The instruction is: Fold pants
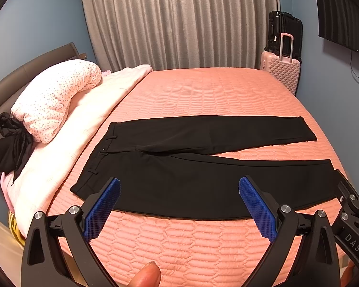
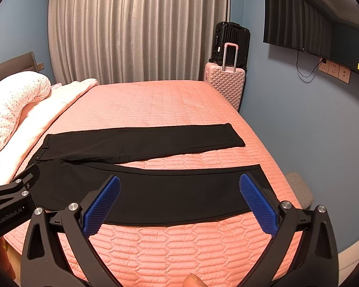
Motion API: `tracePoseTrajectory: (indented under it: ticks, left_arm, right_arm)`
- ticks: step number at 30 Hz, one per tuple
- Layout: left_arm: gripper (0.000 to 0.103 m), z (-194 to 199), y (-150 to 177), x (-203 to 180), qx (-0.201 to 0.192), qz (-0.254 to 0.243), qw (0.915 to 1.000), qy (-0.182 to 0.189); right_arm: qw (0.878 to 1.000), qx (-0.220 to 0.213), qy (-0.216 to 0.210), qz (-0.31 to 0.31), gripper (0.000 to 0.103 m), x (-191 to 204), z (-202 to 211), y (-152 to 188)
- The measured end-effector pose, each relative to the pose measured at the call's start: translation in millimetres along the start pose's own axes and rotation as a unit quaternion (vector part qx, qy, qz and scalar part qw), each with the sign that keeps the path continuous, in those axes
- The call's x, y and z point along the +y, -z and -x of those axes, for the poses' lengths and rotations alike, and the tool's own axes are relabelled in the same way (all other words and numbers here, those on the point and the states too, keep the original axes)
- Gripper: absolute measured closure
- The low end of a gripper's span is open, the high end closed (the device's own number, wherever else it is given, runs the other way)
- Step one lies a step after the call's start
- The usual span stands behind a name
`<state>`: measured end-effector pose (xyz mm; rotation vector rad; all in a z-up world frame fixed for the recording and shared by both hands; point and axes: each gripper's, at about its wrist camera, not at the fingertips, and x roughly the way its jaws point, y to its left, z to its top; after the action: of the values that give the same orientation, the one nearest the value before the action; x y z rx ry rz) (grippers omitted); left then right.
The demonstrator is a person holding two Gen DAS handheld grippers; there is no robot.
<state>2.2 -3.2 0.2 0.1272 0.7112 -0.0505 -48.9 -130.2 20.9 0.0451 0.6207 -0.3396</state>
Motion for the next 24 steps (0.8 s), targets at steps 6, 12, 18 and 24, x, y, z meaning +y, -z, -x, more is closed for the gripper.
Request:
tracePoseTrajectory:
  ticks: [6, 12, 18, 24]
  left_arm:
    - [0.005, 0.5, 0.0, 1.3, -0.002, 0.001, 1.0, 0.0]
    - [0.005, 0.3, 1.0, 0.9, -0.002, 0.001, 1.0, -0.001]
    - [0.005, -0.2, 2.4, 0.0, -0.003, 0.0, 1.0, -0.002]
    - [0.005, -0.2, 2.2, 0.0, -0.002, 0.0, 1.0, -0.001]
  right_arm:
    - [1.0, -0.001, 0.0, 0.0, 0.005, -0.7, 0.1, -0.4]
    - [1.0, 0.0, -0.001, -0.002, 0.005, -0.1, -1.7, -0.9]
    - [1.0, 0.0, 0.0, -0.001, 0.005, 0.6, -1.2, -1.5]
    - [1.0, 0.0, 0.0, -0.002, 0.005, 0.5, -1.4, -1.3]
